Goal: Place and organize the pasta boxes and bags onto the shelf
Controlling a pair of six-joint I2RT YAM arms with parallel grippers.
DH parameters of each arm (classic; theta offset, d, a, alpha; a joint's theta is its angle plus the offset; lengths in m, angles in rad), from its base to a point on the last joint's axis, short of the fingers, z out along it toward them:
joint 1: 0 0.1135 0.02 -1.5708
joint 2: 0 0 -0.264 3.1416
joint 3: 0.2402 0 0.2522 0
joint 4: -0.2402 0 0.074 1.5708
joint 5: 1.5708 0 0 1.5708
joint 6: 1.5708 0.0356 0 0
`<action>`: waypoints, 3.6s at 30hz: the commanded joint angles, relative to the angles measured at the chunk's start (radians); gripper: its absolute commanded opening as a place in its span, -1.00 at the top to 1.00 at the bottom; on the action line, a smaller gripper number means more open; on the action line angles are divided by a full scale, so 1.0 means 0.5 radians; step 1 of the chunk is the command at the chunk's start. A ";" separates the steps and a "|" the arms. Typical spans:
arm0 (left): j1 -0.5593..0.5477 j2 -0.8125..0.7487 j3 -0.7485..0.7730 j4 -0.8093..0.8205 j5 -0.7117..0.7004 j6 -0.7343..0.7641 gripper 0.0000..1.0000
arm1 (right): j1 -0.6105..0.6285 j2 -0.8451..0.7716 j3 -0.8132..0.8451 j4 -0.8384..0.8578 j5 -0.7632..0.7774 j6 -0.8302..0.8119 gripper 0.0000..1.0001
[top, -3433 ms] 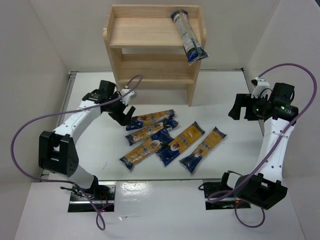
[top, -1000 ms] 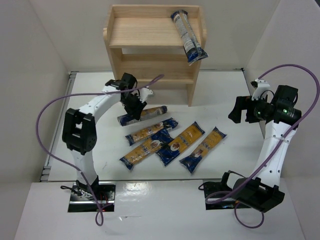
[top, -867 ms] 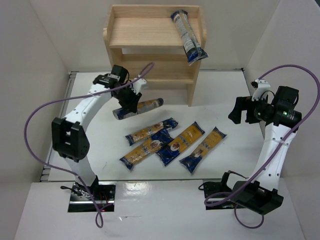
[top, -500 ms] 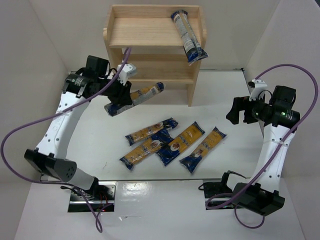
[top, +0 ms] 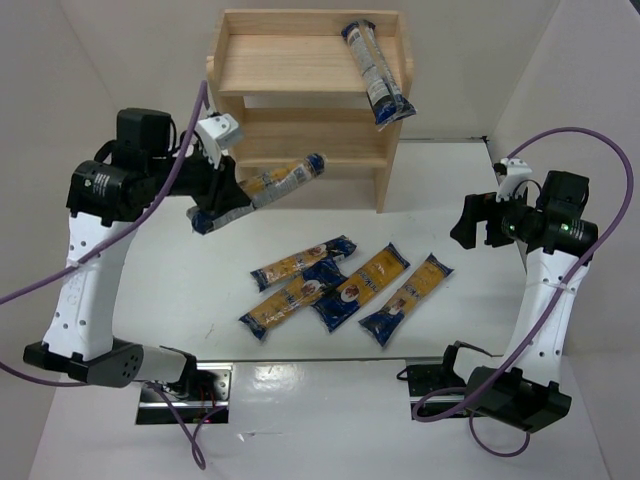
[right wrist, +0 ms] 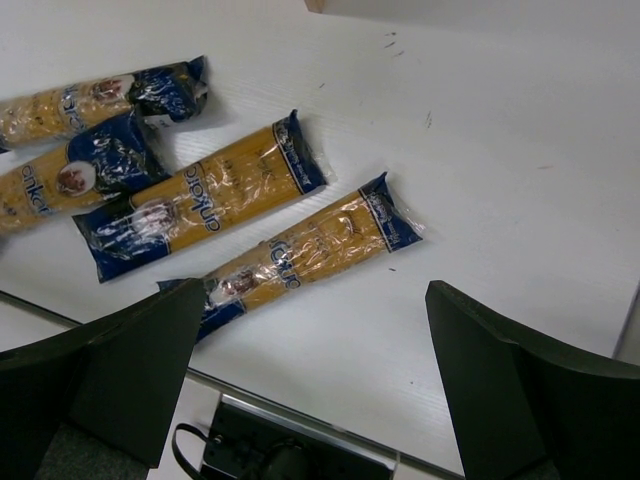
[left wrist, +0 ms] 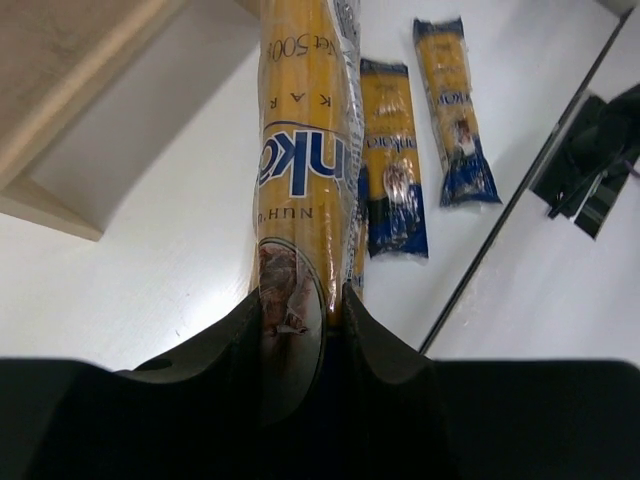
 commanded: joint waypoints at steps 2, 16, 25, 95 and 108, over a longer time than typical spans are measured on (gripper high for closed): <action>0.046 -0.013 0.372 0.376 0.172 -0.123 1.00 | 0.033 -0.070 -0.007 0.089 0.009 0.023 -1.00; 0.046 0.174 0.606 0.762 0.022 -0.430 1.00 | 0.034 -0.125 -0.068 0.145 0.113 0.060 -1.00; 0.046 0.395 0.854 0.873 -0.263 -0.589 1.00 | 0.034 -0.276 -0.265 0.233 0.251 0.036 -1.00; -0.061 1.331 2.033 0.483 -1.561 -0.721 0.33 | 0.015 -0.466 -0.302 0.292 0.364 0.091 -1.00; -0.061 1.331 2.036 0.483 -1.561 -0.685 0.11 | 0.015 -0.484 -0.302 0.292 0.364 0.091 -1.00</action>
